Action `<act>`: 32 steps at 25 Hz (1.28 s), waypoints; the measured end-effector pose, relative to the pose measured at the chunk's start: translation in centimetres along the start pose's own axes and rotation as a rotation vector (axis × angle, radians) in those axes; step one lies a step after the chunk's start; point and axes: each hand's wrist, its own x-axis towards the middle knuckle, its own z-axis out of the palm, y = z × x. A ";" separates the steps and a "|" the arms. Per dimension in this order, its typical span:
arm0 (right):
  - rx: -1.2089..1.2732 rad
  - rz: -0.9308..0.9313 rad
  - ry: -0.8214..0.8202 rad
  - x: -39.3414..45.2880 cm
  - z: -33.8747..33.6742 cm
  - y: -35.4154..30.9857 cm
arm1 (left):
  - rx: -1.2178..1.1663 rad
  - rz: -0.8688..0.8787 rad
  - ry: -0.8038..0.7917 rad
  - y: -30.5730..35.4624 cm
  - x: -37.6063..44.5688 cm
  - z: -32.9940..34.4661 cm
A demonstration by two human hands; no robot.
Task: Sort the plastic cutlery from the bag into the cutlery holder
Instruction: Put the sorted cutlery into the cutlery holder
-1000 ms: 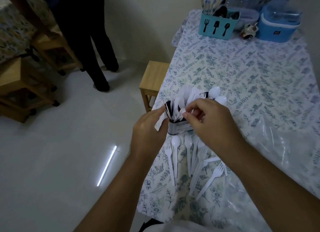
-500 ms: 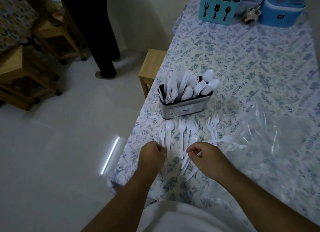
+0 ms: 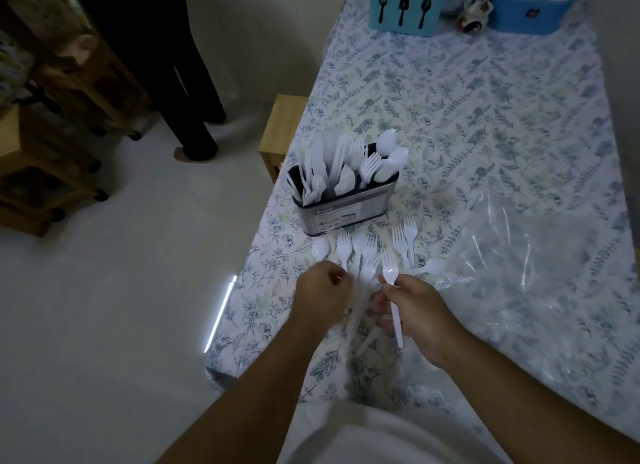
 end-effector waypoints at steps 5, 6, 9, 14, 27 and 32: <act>0.098 0.046 0.007 -0.6 -1.6 -0.1 | 0.127 -0.050 0.174 1.1 5.0 1.6; 0.116 0.050 0.008 -0.6 -1.7 -0.1 | 0.126 -0.045 0.161 1.2 5.5 1.9; 0.051 0.017 0.022 -0.4 -2.3 -0.1 | 0.060 -0.024 0.138 1.8 5.7 1.8; 0.104 -0.068 0.030 0.0 -1.5 -0.4 | -0.073 0.041 0.150 3.5 1.5 0.0; 0.042 -0.113 0.060 -0.2 -2.8 2.1 | -0.046 0.100 0.046 1.0 -0.8 2.9; 0.062 -0.095 0.047 -0.5 -3.6 3.0 | 0.205 0.110 -0.056 -0.7 -1.5 3.3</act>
